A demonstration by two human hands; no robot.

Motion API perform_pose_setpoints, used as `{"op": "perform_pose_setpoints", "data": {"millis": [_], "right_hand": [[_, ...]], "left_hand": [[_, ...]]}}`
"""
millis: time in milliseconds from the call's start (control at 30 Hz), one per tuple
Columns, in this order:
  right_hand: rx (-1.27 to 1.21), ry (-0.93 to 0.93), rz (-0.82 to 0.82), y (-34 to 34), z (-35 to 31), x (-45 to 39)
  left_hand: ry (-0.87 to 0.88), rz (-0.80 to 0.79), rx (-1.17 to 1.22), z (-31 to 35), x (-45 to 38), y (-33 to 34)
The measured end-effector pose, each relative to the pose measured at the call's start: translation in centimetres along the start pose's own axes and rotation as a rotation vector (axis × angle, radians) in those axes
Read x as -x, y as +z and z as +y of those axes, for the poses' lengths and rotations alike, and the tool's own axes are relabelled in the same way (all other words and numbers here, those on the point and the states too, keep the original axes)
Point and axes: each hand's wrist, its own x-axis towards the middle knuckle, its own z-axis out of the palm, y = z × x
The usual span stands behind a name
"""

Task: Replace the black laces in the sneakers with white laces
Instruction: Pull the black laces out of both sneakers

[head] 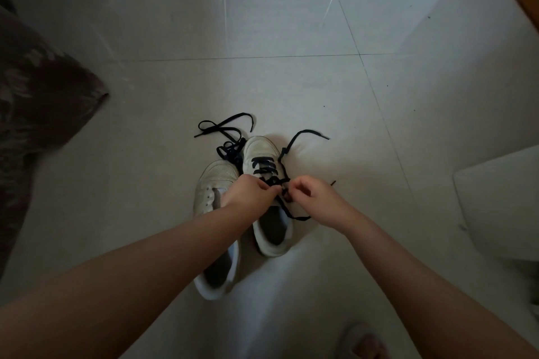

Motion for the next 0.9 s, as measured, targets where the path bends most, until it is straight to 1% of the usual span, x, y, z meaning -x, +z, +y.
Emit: {"op": "perform_pose_setpoints", "data": {"millis": [33,133,300,367,400,467,500,533,600,667,733,767,833,900], "right_hand": [[-0.056,0.025,0.005,0.0,0.0,0.1],[-0.199,0.081,-0.053,0.1,-0.2,0.7],[-0.215,0.092,-0.101,0.5,-0.1,0.6],[-0.231,0.090,-0.088,0.5,-0.3,0.5],[-0.323,0.090,-0.048,0.3,-0.5,0.5],[-0.673,0.112,0.071,-0.8,-0.9,0.4],[-0.795,0.126,0.120,-1.5,-1.0,0.4],[-0.812,0.134,0.146,-2.0,-0.9,0.4],[-0.624,0.138,0.116,-2.2,-0.7,0.7],[-0.376,0.128,0.000,-1.5,-0.7,0.8],[-0.194,0.086,-0.095,-0.7,-0.7,0.6],[-0.096,0.051,-0.104,-0.4,-0.6,0.3],[0.110,-0.040,-0.056,-0.1,-0.4,0.0],[0.243,-0.103,-0.037,-0.4,-0.6,-0.1]], "left_hand": [[-0.003,0.002,0.002,-0.1,0.0,0.0],[0.010,0.017,-0.043,-0.4,0.1,-0.1],[-0.001,0.014,-0.075,0.1,0.2,-0.4],[-0.005,0.012,-0.115,0.3,0.2,-0.5],[-0.005,0.015,-0.140,0.3,0.2,-0.6],[0.003,0.030,-0.171,0.3,0.4,-0.6],[0.010,0.038,-0.181,0.2,0.6,-0.6],[0.021,0.046,-0.193,0.2,0.8,-0.6],[0.038,0.056,-0.214,0.2,1.2,-0.5],[0.043,0.059,-0.221,0.2,1.2,-0.5],[0.052,0.059,-0.236,0.3,1.4,-0.5],[0.058,0.058,-0.245,0.2,1.4,-0.6],[0.072,0.051,-0.273,0.2,1.5,-0.6],[0.077,0.045,-0.294,0.1,1.5,-0.6]]}}
